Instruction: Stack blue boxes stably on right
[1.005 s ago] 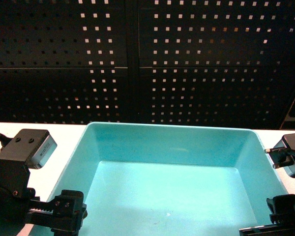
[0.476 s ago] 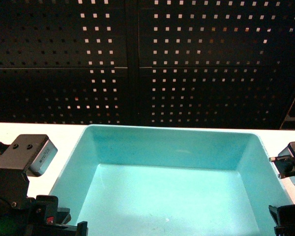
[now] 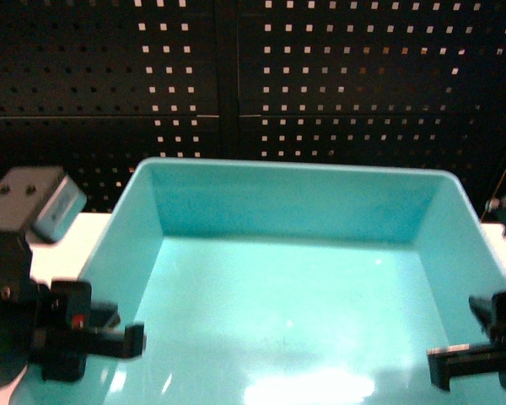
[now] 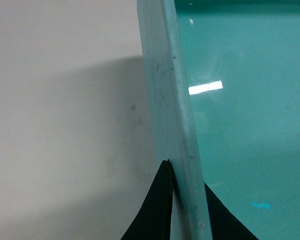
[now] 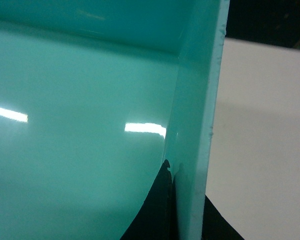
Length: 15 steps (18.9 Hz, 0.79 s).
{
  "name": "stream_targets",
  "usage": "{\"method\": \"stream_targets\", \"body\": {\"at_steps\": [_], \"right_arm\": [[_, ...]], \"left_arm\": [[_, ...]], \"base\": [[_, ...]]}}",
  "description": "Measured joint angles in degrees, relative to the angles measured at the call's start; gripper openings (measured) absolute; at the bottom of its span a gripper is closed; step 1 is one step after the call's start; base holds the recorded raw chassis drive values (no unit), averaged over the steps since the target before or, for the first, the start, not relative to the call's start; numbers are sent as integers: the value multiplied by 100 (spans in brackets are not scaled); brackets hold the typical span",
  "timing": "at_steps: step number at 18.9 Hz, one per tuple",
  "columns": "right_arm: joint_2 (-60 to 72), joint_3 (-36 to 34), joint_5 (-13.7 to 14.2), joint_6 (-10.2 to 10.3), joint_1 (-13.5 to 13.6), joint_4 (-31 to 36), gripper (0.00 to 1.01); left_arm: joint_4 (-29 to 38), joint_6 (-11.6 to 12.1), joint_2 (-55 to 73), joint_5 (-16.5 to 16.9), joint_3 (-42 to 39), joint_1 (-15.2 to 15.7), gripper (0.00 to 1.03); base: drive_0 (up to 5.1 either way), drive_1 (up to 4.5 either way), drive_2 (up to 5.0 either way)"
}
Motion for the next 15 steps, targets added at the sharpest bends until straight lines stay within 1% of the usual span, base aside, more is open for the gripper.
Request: {"method": "stream_targets", "body": {"at_steps": [3, 5, 7, 9, 10, 12, 13, 15], "right_arm": [[-612, 514, -55, -216, -122, -474, 2], [-916, 756, -111, -304, -192, -691, 2], [-1069, 925, -131, -385, -225, -765, 2], [-1161, 1056, -133, -459, -256, -774, 2], [-1250, 1099, -153, -538, -254, -767, 2], [-1331, 1095, -162, -579, -256, -758, 2], [-1403, 1080, -162, -634, -260, -667, 2], [-1484, 1080, -160, -667, -260, -629, 2]], "left_arm": [[-378, 136, -457, 74, 494, 109, 5], [-570, 140, -710, 107, 719, 125, 5], [-643, 142, -837, 111, 872, 136, 5], [-625, 144, -927, 111, 966, 144, 5], [-564, 142, -1003, 103, 970, 144, 5], [-404, 144, -1082, 66, 859, 136, 5], [-258, 157, -1152, 9, 763, 107, 5], [-216, 164, -1233, 4, 763, 103, 5]], "base": [[0, 0, 0], [0, 0, 0], [0, 0, 0], [0, 0, 0], [0, 0, 0], [0, 0, 0], [0, 0, 0], [0, 0, 0]]}}
